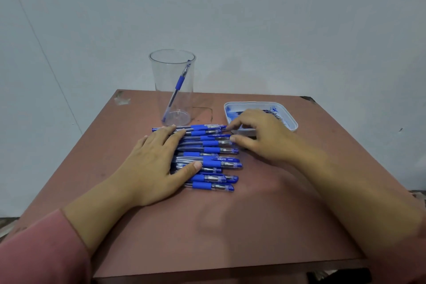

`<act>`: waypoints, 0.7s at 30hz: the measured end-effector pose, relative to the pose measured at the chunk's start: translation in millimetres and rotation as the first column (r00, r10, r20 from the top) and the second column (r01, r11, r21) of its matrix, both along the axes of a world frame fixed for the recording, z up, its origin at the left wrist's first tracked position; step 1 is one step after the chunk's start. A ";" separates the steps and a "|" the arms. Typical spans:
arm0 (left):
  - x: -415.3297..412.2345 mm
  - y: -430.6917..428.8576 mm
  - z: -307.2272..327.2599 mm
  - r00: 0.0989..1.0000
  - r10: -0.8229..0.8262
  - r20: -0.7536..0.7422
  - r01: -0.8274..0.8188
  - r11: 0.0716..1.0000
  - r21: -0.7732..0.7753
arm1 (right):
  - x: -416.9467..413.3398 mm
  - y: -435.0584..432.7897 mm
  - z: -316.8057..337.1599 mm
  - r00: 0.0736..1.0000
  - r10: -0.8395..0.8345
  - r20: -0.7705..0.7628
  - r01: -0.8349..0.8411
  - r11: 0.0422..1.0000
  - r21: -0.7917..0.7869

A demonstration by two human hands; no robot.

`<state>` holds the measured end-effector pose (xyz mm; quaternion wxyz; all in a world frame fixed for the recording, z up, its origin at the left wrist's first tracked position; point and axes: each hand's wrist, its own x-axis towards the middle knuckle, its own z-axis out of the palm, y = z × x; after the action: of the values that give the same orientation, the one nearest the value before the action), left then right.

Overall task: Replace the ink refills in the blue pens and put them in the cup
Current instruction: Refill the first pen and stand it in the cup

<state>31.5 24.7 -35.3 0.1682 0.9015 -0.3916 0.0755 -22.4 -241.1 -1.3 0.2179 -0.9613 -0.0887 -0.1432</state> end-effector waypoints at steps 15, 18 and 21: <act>-4.8 -0.6 5.4 0.999 0.031 -0.040 -0.030 0.999 0.036 | -3.3 4.7 -1.8 0.996 0.019 0.085 -0.006 0.989 -0.151; -8.4 -3.3 12.9 1.000 0.022 0.015 -0.022 1.000 -0.011 | -9.1 4.8 9.8 0.997 0.007 0.083 -0.001 0.998 -0.068; -11.3 -13.0 24.9 0.984 -0.050 0.169 0.063 0.996 -0.069 | -16.7 2.4 19.7 0.996 0.027 0.086 -0.025 0.999 -0.027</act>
<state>20.2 11.7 -10.4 0.1701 0.8737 -0.4266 0.1606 -39.1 -238.7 18.4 0.2033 -0.9558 -0.1124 -0.1804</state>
